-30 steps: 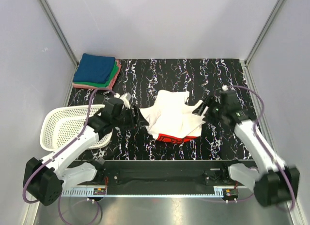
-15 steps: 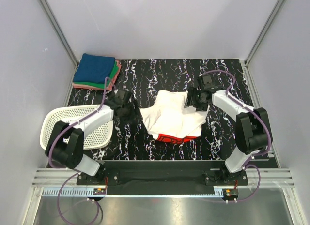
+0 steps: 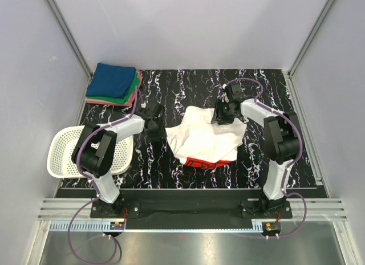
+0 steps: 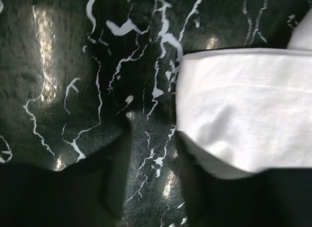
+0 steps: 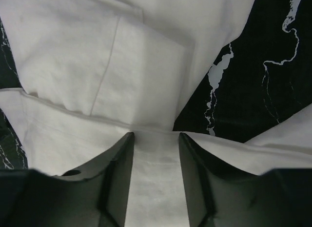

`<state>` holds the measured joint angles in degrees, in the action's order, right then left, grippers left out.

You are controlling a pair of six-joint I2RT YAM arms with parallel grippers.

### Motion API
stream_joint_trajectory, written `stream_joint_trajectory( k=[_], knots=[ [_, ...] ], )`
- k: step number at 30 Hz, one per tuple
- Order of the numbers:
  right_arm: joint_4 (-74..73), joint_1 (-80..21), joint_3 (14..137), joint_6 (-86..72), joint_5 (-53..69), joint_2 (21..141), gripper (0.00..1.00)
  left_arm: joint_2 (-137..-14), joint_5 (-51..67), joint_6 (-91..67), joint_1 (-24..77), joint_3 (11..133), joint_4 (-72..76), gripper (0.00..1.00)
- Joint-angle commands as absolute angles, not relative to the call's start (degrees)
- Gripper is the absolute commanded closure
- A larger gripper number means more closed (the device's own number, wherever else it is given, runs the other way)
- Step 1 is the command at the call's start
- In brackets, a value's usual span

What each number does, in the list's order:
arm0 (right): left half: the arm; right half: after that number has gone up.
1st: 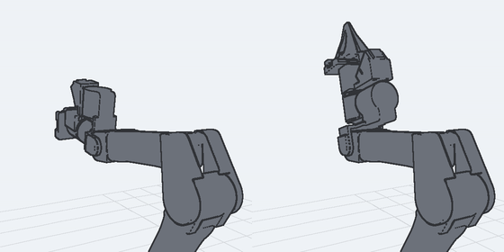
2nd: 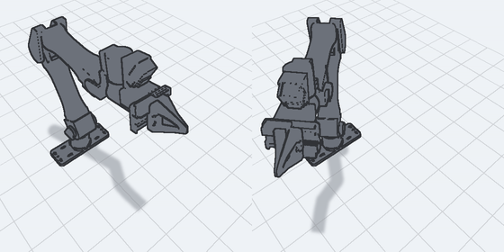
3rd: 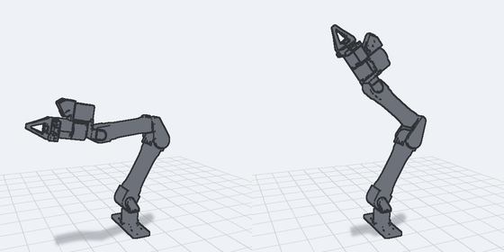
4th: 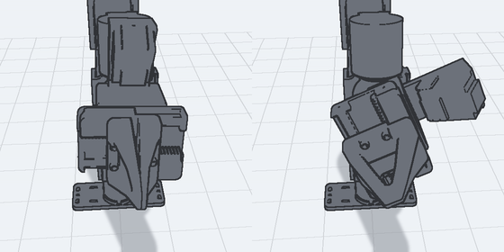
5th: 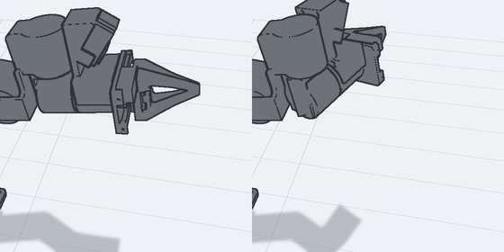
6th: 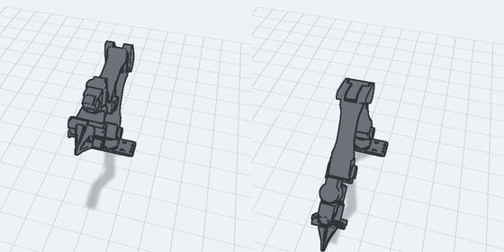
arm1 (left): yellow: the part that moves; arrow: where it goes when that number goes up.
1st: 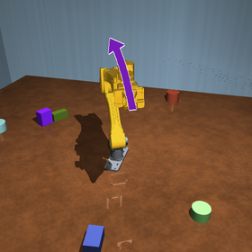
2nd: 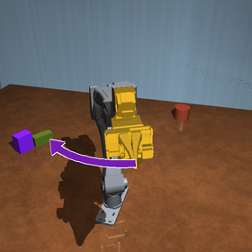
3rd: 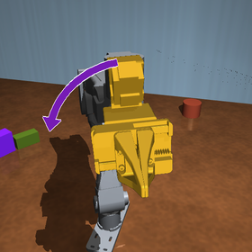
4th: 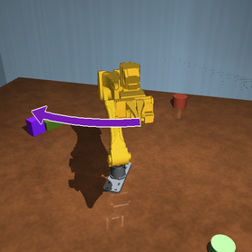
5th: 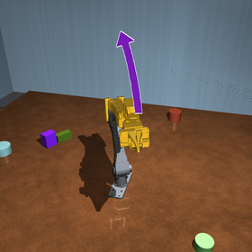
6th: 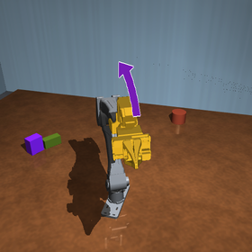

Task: Fold and stack the t-shirts
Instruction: Flatten the tshirt out

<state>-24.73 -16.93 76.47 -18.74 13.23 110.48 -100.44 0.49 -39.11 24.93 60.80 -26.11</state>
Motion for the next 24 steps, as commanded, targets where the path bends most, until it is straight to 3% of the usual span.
stream_joint_trajectory(
  k=[1,2,3,4,6,10,13,17,18,22,24],
  knots=[
    [-22.85,-17.23,77.25,-15.91,13.28,110.57,0.55,-99.76,3.24,-38.14,24.70,62.93,-22.77,0.80],
    [-22.85,-17.31,77.69,-16.00,12.75,110.48,0.60,-99.41,4.03,-38.14,24.70,63.36,-22.24,0.88],
    [-24.16,-17.23,78.74,-15.65,10.74,110.13,0.79,-99.06,4.65,-38.06,24.70,64.41,-22.06,0.94],
    [-25.47,-17.31,82.23,-14.34,8.63,110.04,0.88,-98.27,5.62,-37.71,24.61,65.99,-22.93,1.00],
    [-30.99,-17.31,87.68,-13.28,0.84,108.99,1.00,-97.39,5.19,-36.30,24.26,74.47,-28.78,1.00],
    [-37.00,-17.23,107.52,-10.29,-2.64,106.18,1.00,-92.48,0.36,-34.37,23.29,92.69,-38.92,1.00],
    [-38.75,-17.31,115.72,-10.89,-0.62,103.37,1.00,-87.48,0.18,-33.40,23.20,102.79,-41.40,1.00],
    [-39.73,-17.23,116.47,-11.95,5.96,98.19,1.00,-80.26,0.70,-34.45,23.20,102.85,-39.65,1.00],
    [-38.51,-17.23,114.80,-12.21,10.50,94.87,1.00,-78.77,1.92,-34.45,23.20,100.83,-36.68,0.96],
    [-39.64,-17.31,98.51,-16.95,13.10,85.89,1.00,-71.56,6.05,-36.12,23.29,86.87,-28.93,0.62],
    [-37.64,-17.23,89.52,-20.89,9.86,78.54,1.00,-70.40,7.11,-36.30,23.20,79.48,-25.95,0.58]
  ],
)
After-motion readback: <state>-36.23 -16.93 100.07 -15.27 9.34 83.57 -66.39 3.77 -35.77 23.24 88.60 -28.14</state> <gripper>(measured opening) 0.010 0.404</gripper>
